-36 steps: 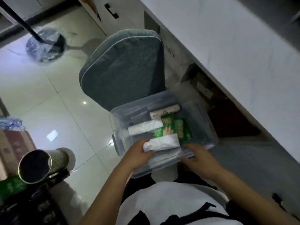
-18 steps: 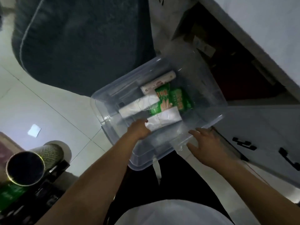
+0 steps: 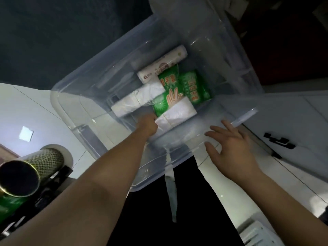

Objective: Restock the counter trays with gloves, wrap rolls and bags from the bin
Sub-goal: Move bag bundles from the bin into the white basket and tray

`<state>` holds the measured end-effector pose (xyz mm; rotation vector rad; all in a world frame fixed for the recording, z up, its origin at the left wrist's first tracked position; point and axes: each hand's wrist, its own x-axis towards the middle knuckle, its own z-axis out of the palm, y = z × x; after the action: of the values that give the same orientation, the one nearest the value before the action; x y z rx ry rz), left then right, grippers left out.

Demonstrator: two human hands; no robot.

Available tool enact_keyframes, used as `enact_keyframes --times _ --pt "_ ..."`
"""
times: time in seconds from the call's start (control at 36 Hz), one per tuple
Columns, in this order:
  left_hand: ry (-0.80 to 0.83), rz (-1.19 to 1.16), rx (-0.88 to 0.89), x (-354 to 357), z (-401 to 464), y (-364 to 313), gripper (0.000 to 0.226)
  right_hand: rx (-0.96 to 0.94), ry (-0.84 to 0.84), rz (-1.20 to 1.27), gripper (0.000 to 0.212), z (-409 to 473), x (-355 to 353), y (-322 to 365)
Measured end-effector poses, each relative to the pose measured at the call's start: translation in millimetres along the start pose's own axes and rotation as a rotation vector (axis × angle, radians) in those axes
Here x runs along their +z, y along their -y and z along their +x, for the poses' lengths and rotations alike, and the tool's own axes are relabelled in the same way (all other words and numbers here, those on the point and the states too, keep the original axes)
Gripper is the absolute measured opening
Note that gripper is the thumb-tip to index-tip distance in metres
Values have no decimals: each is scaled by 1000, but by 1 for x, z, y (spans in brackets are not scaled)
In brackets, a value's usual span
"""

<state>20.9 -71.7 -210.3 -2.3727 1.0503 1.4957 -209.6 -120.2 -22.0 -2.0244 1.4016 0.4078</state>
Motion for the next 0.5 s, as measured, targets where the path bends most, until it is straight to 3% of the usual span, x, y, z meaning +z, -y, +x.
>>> enact_keyframes --times 0.17,0.31,0.36,0.5 --pt "29 -28 143 -15 -22 6 15 48 55 21 32 4 -7 10" --pt "-25 -109 202 -48 -68 4 41 84 5 343 35 11 -35 31" --pt "-52 -238 194 -65 -96 2 37 111 26 445 38 16 -44 41" --pt "-9 -707 199 -105 -170 -7 19 359 122 960 55 27 -54 64"
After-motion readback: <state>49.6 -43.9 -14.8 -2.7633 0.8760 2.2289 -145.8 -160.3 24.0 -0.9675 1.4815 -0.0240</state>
